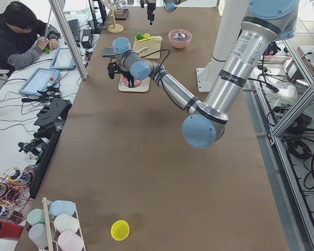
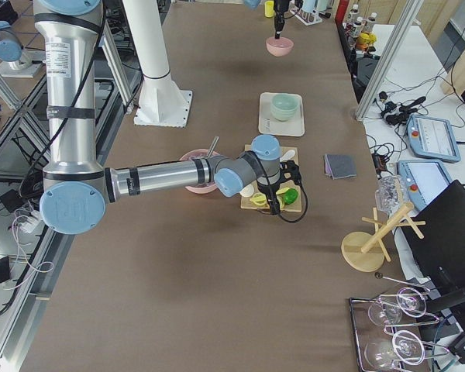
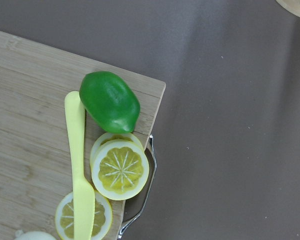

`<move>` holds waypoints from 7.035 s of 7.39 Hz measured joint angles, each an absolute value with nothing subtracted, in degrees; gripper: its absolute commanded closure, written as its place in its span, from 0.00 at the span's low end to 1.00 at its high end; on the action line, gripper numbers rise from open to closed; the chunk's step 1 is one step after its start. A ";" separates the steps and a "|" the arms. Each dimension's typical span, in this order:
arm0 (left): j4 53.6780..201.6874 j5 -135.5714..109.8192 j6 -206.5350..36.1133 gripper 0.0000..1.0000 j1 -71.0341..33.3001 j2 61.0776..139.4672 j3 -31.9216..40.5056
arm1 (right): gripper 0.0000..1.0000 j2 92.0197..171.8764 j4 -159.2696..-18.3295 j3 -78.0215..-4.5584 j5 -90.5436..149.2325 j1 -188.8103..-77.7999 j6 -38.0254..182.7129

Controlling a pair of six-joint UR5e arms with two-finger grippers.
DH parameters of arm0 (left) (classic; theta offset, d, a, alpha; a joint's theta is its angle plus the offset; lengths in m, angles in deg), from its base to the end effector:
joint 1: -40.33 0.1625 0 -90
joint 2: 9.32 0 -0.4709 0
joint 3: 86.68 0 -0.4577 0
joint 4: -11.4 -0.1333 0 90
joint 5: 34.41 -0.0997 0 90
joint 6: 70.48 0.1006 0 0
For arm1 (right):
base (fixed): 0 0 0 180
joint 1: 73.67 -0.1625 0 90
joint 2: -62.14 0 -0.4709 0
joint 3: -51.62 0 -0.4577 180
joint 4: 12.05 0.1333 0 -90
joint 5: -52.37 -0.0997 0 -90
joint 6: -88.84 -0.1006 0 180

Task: Stack pink bowl on green and place spoon
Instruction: 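Carry the pink bowl with the left gripper over the green bowl stack, then lower the pink bowl onto the green bowls and open the left gripper, then withdraw the left arm while the right gripper moves over the cutting board, then lower the right gripper and grasp the white spoon's handle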

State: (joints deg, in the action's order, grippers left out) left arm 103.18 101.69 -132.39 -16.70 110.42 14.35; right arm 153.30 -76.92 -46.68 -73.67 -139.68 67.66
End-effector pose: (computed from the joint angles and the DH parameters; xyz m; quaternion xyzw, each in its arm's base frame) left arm 0.3304 -0.6211 0.2565 -0.0429 0.4927 -0.0767 0.8658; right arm -0.1650 -0.5530 0.5920 0.1299 -0.3759 -0.1083 0.9111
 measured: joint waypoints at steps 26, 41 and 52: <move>117.22 82.94 -149.23 0.02 -0.03 132.75 -12.18 | 0.00 153.20 -76.92 -46.21 -73.67 -139.59 67.58; 94.98 103.98 -41.61 0.01 -55.95 83.33 1.55 | 0.07 136.70 -77.37 -42.01 -62.85 -120.43 68.12; 95.41 104.06 -39.72 0.01 -57.32 81.74 0.69 | 0.69 134.22 -77.88 -38.58 -62.24 -119.91 68.81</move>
